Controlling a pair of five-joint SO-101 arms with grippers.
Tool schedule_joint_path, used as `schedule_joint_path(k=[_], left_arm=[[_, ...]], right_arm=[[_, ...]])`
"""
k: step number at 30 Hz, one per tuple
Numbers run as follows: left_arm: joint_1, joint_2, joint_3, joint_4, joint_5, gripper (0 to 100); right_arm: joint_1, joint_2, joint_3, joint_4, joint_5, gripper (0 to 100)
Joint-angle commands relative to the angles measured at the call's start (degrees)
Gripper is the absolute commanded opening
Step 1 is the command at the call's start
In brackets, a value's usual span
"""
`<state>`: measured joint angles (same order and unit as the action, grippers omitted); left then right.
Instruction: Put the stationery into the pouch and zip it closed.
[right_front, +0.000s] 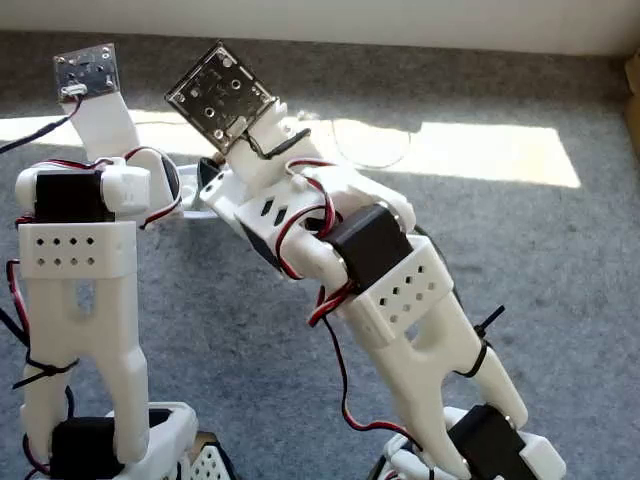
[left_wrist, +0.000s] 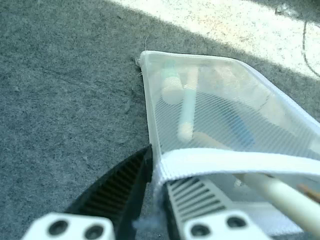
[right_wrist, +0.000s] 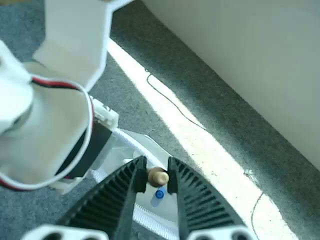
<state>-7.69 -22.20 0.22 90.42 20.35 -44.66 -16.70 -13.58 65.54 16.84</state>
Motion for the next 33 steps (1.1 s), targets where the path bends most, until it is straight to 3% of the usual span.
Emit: schedule_joint_path(k=[1,16,18,21,29,33], left_arm=[[0.75,-0.66,-3.30,-1.32,0.44,1],[-2.33,-0.66,-3.30,-1.32,0.44,1],[-2.33,-0.66,-3.30,-1.32,0.44,1],[-2.33,-0.66,-3.21,-1.32,0.44,1],[-2.33,-0.66,-3.21,-1.32,0.44,1],[-2.33,-0.66,-3.21,-1.32,0.44,1]], right_arm=[[-0.57,-2.51,-1.10,1.19,0.97,5.3],[4.35,-6.20,-0.75,0.92,1.49,5.2],[4.44,-6.29,-0.75,0.92,4.22,5.2],[3.30,-6.20,-0.75,0.75,8.00,5.2],[-2.77,-6.02,1.45,-1.19,8.44,5.4],[-2.59,-6.11,4.09,-0.84,8.44,13.0]])
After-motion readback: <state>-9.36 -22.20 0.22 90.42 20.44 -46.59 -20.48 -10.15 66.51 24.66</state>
